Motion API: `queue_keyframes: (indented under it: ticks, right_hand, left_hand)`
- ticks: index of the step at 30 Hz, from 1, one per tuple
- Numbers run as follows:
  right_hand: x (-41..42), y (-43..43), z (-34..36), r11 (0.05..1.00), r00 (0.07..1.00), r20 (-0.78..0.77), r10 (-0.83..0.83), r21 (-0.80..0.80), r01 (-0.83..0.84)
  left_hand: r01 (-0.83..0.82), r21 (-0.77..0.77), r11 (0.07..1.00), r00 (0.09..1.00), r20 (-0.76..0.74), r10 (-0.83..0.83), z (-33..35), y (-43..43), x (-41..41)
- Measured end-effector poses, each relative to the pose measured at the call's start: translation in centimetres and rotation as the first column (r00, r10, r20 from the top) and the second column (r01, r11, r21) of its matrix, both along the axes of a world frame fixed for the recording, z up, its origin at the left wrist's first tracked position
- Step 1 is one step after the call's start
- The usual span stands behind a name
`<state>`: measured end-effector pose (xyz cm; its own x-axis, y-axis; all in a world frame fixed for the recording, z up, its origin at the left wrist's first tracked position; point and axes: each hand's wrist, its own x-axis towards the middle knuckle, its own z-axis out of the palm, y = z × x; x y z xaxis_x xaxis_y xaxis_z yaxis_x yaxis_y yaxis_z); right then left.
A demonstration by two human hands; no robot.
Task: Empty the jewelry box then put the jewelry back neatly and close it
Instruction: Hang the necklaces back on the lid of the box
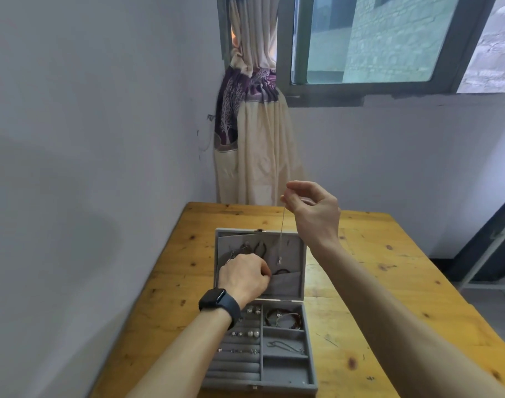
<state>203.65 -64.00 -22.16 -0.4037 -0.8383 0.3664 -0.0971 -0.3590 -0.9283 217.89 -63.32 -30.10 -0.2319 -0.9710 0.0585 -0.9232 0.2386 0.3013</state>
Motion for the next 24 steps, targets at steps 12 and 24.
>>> queue_keyframes:
  ticks: [12,24]
  right_hand:
    - [-0.8,1.6,-7.9,0.974,0.953,-0.297,0.068,0.227,0.002]
    - [-1.8,1.3,-8.5,0.968,0.986,-0.133,0.096,0.243,-0.061]
  left_hand:
    - [-0.065,0.081,0.995,0.818,-0.566,0.100,0.3,-0.9,0.9]
    - [0.004,0.077,0.997,0.779,-0.625,0.045,-0.1,-1.8,0.0]
